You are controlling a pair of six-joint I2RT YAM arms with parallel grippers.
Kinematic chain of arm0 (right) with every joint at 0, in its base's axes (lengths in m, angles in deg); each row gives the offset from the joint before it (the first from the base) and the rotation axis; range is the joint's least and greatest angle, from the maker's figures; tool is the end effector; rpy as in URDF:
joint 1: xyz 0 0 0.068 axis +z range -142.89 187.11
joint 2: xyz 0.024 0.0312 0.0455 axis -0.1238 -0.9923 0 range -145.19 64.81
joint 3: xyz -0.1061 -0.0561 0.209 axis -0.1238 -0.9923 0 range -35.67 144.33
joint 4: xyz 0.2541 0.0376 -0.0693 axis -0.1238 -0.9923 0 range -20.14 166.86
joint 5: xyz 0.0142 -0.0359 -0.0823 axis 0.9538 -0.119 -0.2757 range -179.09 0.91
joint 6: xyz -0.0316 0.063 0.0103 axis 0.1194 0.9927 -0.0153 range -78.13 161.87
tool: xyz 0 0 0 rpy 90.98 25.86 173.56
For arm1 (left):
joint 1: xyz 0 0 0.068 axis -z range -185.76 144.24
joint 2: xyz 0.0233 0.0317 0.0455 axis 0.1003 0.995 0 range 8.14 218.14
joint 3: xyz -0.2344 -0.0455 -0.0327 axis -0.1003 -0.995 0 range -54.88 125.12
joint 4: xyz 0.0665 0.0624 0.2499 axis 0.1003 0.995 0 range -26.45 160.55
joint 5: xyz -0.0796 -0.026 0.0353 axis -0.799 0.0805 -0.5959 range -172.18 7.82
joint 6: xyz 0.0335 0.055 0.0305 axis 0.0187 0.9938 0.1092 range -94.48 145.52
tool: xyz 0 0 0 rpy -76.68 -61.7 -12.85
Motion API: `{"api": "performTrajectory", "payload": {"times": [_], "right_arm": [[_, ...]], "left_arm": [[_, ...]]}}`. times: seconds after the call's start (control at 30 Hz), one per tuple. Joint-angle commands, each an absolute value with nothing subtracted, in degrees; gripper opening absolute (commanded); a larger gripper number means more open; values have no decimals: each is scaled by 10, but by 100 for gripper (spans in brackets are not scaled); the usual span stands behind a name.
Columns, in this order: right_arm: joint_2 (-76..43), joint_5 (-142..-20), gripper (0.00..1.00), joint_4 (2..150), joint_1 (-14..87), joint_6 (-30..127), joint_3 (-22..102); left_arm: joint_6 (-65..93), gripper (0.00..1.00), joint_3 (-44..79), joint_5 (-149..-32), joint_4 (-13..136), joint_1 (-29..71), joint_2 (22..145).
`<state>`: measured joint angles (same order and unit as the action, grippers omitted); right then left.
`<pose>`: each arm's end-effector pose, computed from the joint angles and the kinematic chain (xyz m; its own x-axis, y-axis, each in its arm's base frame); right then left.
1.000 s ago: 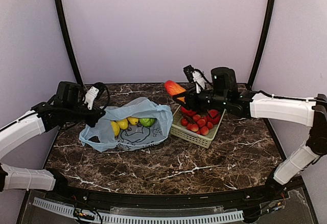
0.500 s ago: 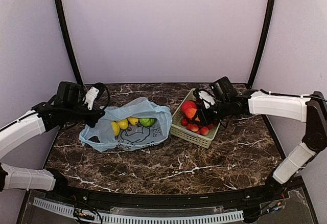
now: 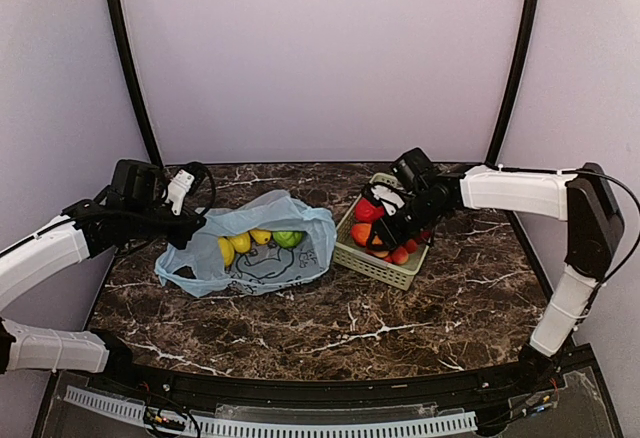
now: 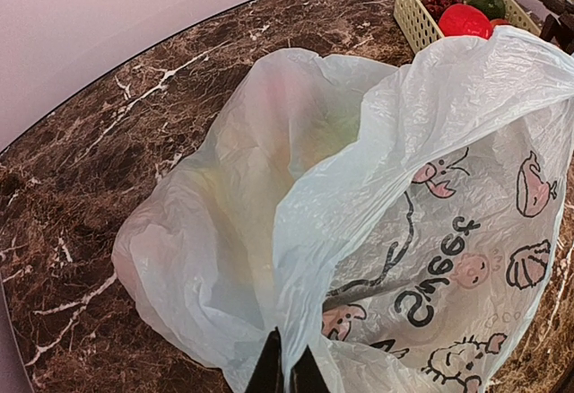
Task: Untie the knot of the plastic bag and take out the fruit
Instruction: Place the fake fruit in the bin.
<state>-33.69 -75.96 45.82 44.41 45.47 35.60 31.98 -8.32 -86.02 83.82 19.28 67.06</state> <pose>0.2883 0.2365 0.1695 -0.7183 -0.4703 -0.5127 -0.6413 0.7334 0.2257 0.2423 -0.1174 0.2450 -0.4320 0.3259 -0.8409 0.5254 0.8488 0.0590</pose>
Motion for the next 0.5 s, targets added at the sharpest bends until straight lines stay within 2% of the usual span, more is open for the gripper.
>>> {"api": "performTrajectory", "payload": {"times": [0.0, 0.3, 0.47], "right_arm": [[-368, -743, 45, 438, 447, 442, 394], [-423, -751, 52, 426, 467, 447, 442], [-427, -764, 66, 423, 472, 454, 444]], "left_arm": [[325, 1, -80, -865, 858, 196, 673], [325, 1, -79, -865, 859, 196, 676], [326, 1, -79, -866, 859, 196, 676]]}}
